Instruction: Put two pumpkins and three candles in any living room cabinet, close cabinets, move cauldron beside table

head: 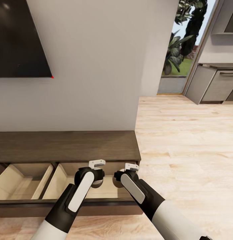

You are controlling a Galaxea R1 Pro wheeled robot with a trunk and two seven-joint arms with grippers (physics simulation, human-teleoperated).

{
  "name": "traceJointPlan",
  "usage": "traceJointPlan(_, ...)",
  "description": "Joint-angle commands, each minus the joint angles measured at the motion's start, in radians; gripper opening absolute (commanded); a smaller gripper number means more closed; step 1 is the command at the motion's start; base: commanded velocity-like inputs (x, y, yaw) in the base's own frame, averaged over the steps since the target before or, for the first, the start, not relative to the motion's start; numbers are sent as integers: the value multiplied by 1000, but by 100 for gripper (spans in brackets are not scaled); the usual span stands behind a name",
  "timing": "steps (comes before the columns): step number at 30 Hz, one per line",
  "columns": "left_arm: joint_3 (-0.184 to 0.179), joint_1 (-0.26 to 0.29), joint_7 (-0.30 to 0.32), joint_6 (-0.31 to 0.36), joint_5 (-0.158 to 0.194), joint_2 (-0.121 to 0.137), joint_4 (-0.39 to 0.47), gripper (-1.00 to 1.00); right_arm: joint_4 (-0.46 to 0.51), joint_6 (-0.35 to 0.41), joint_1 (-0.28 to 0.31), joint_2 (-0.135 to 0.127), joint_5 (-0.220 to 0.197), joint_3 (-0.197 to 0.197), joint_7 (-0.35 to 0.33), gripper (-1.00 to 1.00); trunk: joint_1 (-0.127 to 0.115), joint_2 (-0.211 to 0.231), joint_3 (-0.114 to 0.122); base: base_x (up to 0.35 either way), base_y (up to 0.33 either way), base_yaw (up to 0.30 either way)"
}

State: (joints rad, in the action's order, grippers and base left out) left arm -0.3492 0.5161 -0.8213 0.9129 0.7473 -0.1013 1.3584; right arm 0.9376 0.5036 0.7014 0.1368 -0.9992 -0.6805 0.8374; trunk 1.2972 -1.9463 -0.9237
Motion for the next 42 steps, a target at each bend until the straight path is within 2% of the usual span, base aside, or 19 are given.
traceJointPlan(1, -2, 1, -10, -3, 9, 0, 1, -100, 1, 0, 1, 0, -6, -2, 8, -100, 4, -8, -4, 0, 0, 0)
traceJointPlan(8, -30, 1, -10, -46, 8, 2, 1, -100, 0, -2, 1, 0, -6, -2, 10, -100, 31, -57, -26, 0, 0, 0)
traceJointPlan(31, -39, 1, -10, -72, 9, 2, 1, -100, 1, -3, 1, 1, -6, -2, 11, -100, 119, -218, -98, 0, 0, 0)
traceJointPlan(36, -66, 1, -10, -73, 9, 3, 2, -100, 1, -3, 1, 1, -6, -2, 10, -100, 119, -218, -98, 0, 0, 0)
traceJointPlan(42, -72, 1, -10, -73, 9, 5, 1, -100, 1, -4, 1, 1, -6, -2, 9, -100, 119, -218, -98, 0, 0, 0)
